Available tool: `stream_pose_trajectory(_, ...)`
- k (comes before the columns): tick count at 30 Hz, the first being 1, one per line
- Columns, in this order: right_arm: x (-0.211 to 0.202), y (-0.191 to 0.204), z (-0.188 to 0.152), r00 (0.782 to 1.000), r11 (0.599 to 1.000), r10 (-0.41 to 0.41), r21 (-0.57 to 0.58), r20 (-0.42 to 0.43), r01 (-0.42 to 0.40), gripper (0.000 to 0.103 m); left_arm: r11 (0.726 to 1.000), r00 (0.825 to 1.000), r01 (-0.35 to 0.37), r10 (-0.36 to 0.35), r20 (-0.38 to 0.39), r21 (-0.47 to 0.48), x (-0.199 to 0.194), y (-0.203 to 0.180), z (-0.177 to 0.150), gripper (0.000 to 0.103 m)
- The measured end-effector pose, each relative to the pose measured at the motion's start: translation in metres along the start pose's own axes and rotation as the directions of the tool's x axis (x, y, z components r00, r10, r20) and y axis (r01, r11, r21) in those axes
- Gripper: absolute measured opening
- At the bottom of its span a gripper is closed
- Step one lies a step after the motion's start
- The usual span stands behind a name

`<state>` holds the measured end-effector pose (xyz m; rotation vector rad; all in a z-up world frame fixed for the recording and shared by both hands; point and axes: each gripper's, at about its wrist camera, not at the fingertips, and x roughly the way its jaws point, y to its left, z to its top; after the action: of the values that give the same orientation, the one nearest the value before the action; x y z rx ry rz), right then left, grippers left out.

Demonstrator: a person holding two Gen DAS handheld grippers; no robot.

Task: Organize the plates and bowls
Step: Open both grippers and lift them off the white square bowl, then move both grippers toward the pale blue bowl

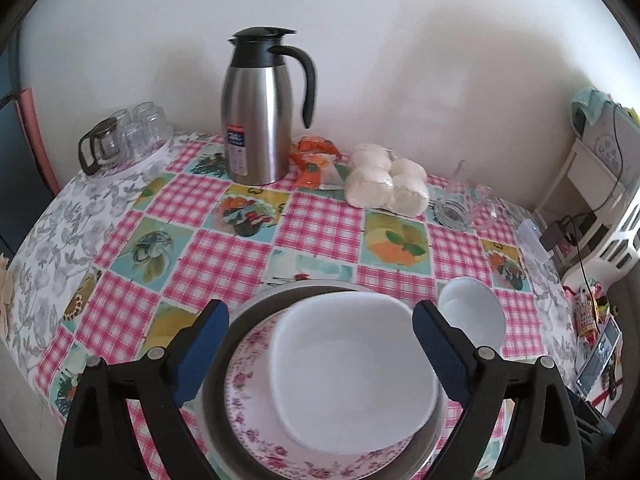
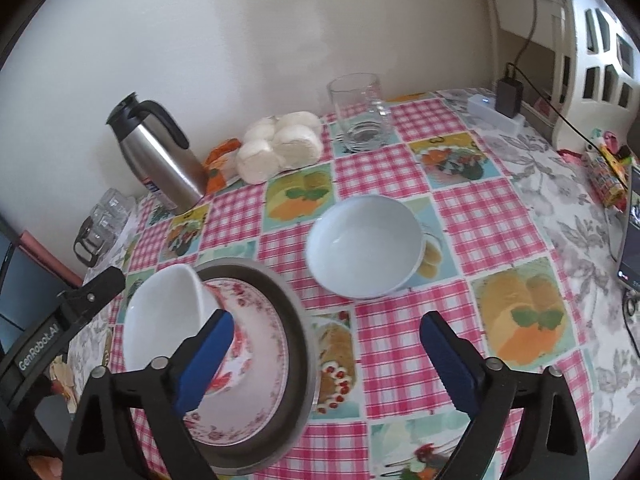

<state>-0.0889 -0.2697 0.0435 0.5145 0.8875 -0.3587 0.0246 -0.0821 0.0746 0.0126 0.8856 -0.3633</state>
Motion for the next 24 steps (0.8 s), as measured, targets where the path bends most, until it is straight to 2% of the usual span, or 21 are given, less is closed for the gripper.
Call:
stream_pose_trajectory(15,-0.002,-0.072,0.001,0.999,0.993,-0.041,0.110,-0.004,0.041,0.103,0.987,0.997,0.076,-0.076,-0.006,0.139,0.010,-0.079,-0.015,0.094)
stream_pose_trajectory(20,0.002,-0.087,0.002,0.999,0.989,-0.039,0.145,-0.006,0.039,0.103,0.981,0.996,0.089,-0.090,-0.005,0.170,0.017,-0.102,-0.011,0.094)
stream_pose_trajectory(24,0.007,-0.092,0.004,0.999,0.988,-0.046,0.150,-0.002,0.046,0.103,0.978,0.991,0.129,-0.125,-0.038,0.165,0.030,-0.115,-0.007,0.094)
